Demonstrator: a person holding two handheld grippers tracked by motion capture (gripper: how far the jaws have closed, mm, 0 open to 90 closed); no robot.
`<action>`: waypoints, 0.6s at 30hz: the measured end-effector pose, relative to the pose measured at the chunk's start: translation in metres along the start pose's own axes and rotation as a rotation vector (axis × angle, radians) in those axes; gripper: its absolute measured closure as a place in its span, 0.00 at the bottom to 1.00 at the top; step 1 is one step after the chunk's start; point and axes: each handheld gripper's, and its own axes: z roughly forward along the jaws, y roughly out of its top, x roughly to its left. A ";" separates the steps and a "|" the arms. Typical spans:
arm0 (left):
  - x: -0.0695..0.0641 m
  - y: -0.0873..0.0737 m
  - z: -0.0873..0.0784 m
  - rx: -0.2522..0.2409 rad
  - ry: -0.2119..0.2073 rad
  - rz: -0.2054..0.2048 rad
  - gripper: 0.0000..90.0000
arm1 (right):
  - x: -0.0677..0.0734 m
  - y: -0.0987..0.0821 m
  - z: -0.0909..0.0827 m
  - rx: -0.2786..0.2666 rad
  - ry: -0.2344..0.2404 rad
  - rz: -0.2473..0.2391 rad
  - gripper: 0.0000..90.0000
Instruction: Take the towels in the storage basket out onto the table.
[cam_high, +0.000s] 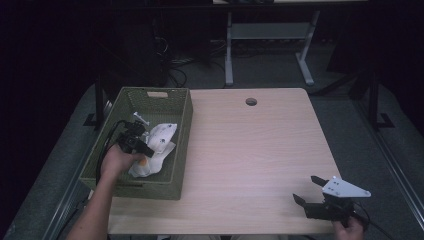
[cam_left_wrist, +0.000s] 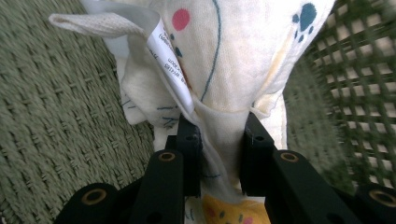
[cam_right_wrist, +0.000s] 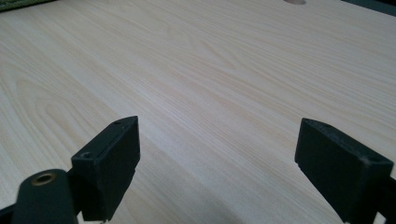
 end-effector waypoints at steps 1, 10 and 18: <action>0.000 -0.002 -0.004 -0.016 -0.009 -0.003 0.82 | 0.001 0.000 0.000 0.000 -0.002 0.002 0.15; -0.002 -0.019 -0.037 -0.199 -0.117 -0.016 0.82 | 0.003 0.001 0.000 0.005 -0.001 0.003 0.15; 0.002 -0.027 -0.047 -0.292 -0.184 -0.048 0.82 | 0.006 0.003 0.000 0.006 0.002 -0.015 0.15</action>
